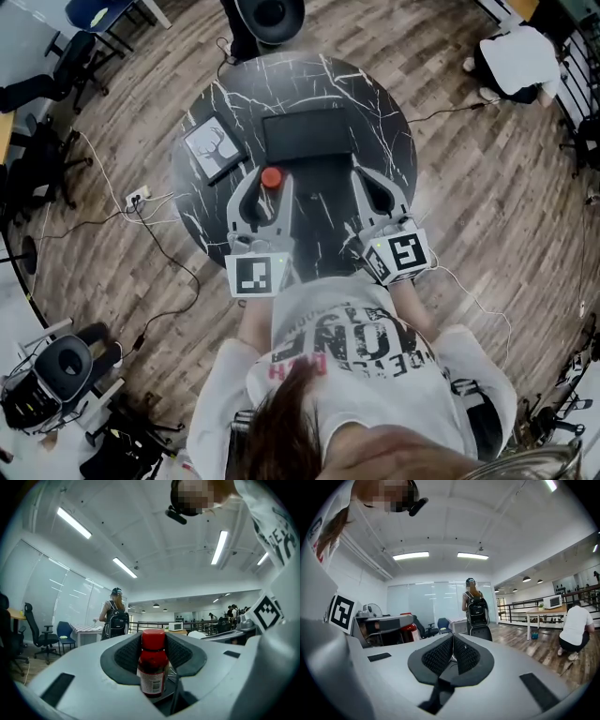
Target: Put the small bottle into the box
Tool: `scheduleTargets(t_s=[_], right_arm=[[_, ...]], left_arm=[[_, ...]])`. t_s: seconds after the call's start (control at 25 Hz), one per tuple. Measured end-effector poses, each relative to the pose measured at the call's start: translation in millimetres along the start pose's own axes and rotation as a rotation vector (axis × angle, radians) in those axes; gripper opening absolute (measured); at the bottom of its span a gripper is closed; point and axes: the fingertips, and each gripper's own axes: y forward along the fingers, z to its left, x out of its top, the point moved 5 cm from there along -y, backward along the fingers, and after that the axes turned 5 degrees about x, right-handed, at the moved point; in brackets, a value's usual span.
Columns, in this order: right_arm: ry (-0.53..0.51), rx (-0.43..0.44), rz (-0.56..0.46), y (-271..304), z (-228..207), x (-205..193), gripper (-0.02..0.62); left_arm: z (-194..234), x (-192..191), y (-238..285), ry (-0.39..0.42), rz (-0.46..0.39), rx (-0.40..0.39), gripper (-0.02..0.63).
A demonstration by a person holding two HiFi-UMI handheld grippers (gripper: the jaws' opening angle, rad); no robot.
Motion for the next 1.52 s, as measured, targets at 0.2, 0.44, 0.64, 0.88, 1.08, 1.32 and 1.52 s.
scheduleTargets(t_s=[0.2, 0.44, 0.64, 0.88, 1.08, 1.32, 1.52], right_arm=[[-0.001, 0.011, -0.007, 2.3, -1.9, 0.0, 0.002], [-0.004, 0.002, -0.026, 2.6, -5.1, 3.3, 0.002], [-0.007, -0.003, -0.025, 3.5, -2.4, 3.3, 0.002], [-0.01, -0.017, -0.028, 3.3, -2.1, 3.8, 0.002], [-0.019, -0.027, -0.033, 1.7, -3.4, 9.9, 0.002], [-0.032, -0.033, -0.025, -4.0, -2.1, 9.8, 0.002], [-0.04, -0.059, -0.015, -10.8, -4.0, 10.0, 0.002]], left_arm=[[1.9, 1.7, -4.2, 0.003, -0.009, 0.025, 0.147], [4.3, 5.6, -6.5, 0.008, -0.031, 0.028, 0.147], [6.5, 4.7, -9.3, 0.002, -0.02, 0.023, 0.147], [15.1, 5.5, -10.5, 0.017, -0.021, 0.023, 0.147], [19.2, 5.9, -9.5, 0.038, -0.011, 0.009, 0.147], [19.2, 4.9, -9.5, 0.004, -0.033, 0.004, 0.147], [19.7, 4.7, -7.0, -0.006, -0.045, -0.009, 0.147]])
